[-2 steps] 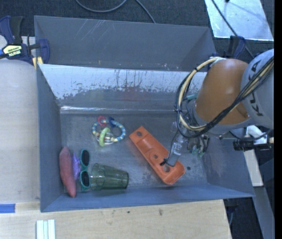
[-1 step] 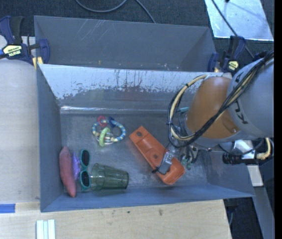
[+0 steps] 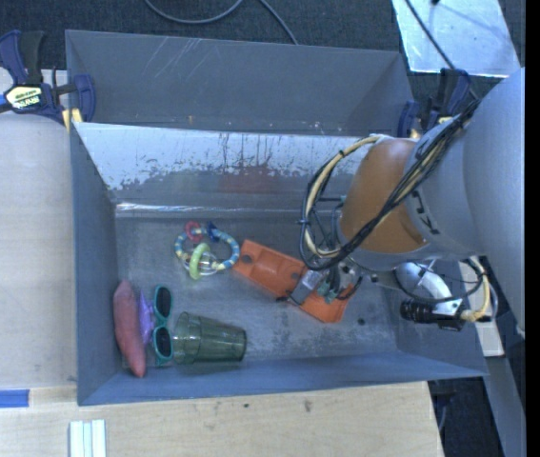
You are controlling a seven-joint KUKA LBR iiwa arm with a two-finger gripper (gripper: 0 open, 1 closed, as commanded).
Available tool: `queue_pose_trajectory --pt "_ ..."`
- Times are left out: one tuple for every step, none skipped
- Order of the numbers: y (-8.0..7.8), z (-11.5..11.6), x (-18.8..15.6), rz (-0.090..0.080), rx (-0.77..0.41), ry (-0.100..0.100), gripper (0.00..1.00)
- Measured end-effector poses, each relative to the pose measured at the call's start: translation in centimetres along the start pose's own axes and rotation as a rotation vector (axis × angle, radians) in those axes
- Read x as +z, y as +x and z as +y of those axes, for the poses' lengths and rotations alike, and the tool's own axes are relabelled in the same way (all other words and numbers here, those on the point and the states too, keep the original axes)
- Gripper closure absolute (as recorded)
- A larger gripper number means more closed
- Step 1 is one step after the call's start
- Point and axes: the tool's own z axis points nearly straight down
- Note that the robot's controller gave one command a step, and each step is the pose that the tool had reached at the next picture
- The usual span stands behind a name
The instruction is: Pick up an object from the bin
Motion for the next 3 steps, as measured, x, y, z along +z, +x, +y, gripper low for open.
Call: queue_pose_trajectory --pt "0.0 0.0 0.0 0.0 0.0 0.0 1.0" --pt "0.04 -0.04 -0.18 0.001 -0.001 0.001 1.0" --pt "0.04 0.01 -0.66 -0.001 0.0 -0.002 1.0"
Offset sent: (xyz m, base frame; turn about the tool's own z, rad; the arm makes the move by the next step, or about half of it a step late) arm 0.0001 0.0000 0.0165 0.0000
